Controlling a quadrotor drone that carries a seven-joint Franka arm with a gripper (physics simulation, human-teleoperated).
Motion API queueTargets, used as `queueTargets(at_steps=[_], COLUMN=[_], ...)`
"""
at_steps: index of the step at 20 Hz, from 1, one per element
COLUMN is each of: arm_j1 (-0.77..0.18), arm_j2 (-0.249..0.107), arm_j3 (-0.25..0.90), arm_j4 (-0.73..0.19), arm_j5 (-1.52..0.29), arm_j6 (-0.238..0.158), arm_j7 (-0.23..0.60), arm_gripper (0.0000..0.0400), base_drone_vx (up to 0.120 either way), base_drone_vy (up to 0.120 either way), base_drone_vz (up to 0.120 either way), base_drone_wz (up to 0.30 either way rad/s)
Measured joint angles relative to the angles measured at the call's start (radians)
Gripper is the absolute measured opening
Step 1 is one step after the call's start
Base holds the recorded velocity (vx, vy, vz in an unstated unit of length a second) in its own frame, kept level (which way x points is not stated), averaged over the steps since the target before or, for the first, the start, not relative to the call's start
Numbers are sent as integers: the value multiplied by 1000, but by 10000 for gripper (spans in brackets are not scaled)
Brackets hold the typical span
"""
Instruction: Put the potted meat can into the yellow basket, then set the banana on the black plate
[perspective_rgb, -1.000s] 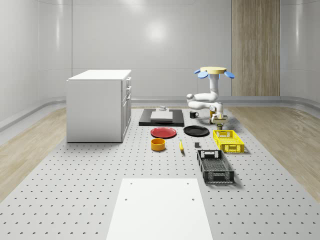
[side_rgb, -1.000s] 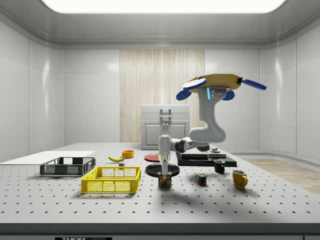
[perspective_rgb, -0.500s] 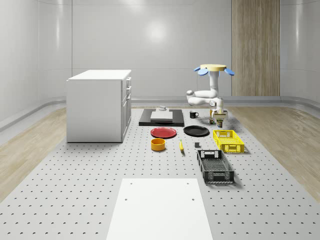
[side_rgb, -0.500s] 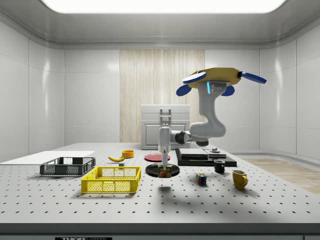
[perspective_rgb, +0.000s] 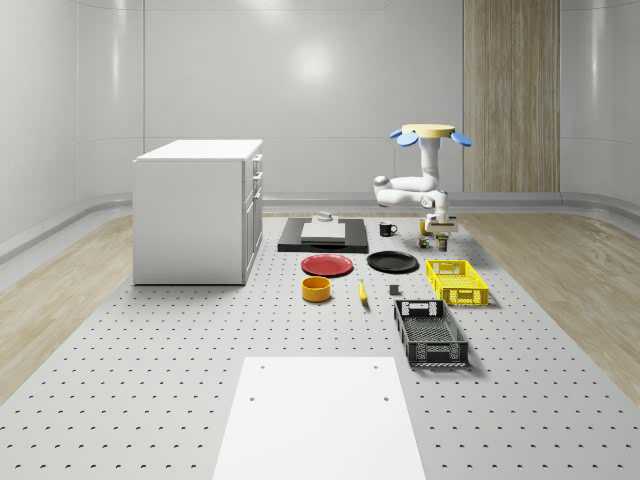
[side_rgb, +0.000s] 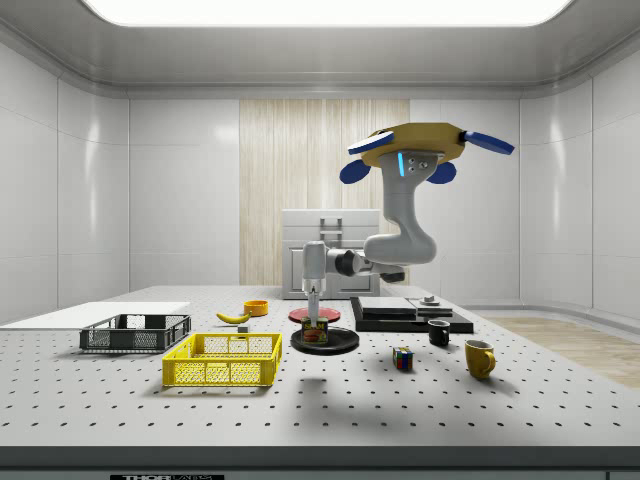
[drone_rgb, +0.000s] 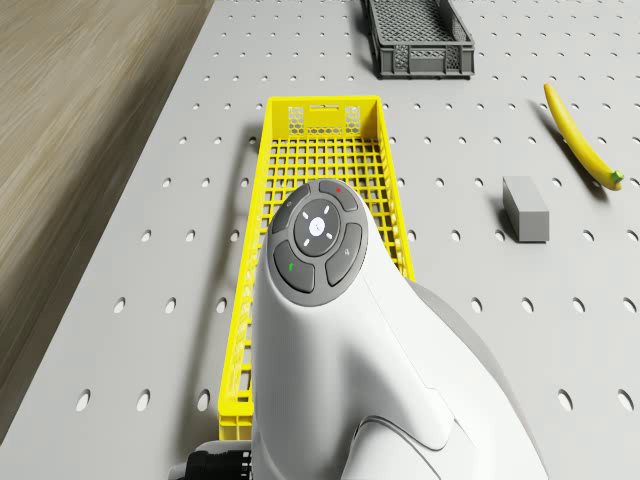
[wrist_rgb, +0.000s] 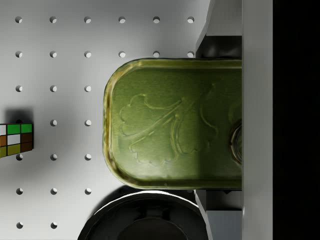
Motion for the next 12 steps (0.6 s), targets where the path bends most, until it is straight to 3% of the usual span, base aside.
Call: queueTargets(at_steps=[12], arm_j1=[-6], arm_j2=[-24], arm_j3=[6], arm_j4=[1], arm_j5=[12], arm_j6=[21], arm_j7=[5], arm_gripper=[291], base_drone_vx=[120], base_drone_vy=[0], base_drone_vz=[0], base_drone_wz=[0])
